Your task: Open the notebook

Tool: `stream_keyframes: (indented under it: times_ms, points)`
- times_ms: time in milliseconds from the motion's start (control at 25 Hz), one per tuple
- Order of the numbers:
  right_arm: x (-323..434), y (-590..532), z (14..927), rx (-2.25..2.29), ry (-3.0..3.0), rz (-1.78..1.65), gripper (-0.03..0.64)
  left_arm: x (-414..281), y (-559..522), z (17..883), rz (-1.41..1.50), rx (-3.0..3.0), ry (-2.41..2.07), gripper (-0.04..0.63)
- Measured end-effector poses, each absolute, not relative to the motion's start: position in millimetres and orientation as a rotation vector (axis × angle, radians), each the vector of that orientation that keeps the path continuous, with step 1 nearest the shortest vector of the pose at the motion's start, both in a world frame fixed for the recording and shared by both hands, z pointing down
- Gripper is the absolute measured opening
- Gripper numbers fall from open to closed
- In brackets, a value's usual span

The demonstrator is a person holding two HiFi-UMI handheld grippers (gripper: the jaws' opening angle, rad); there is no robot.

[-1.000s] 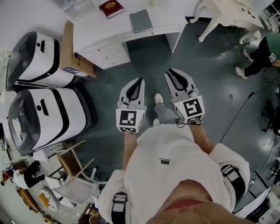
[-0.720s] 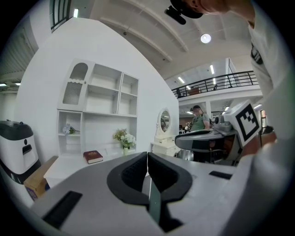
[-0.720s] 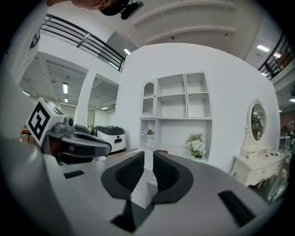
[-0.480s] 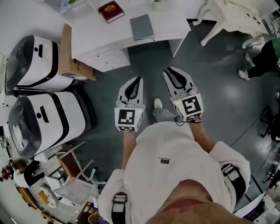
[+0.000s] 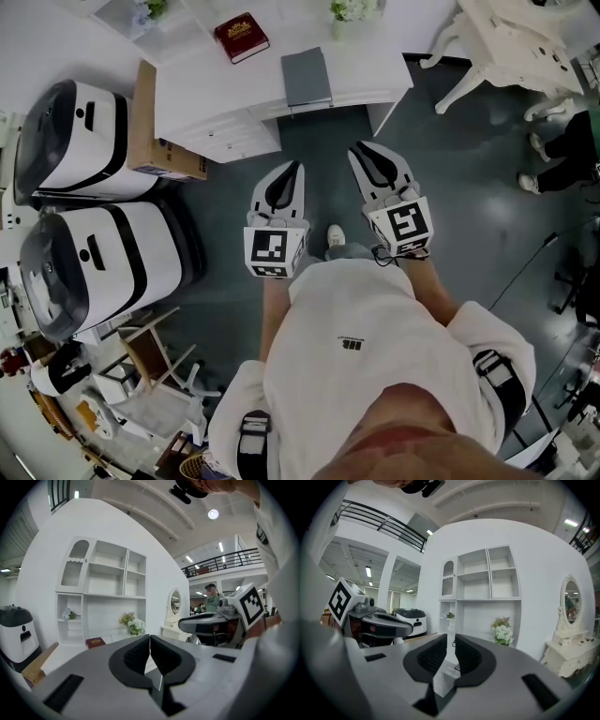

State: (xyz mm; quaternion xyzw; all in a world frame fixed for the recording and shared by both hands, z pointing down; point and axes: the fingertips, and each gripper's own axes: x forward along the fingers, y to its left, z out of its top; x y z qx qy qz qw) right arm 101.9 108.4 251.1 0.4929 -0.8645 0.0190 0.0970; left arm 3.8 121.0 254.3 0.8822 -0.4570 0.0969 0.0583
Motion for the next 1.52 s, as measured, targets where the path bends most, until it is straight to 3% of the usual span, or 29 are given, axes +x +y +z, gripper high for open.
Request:
stream_keyframes:
  times_ms: [800,1520]
  points:
    - [104.3,26.1,272.0,1.464,-2.549,0.094,0.041,3.0,30.5,260.2,0.293,2.678,-1.427,0.0]
    - [78.1,-84.8,309.8,1.563,-2.47,0.217,0.034,-10.1,-88.6,305.9,0.355,2.692,-1.161,0.0]
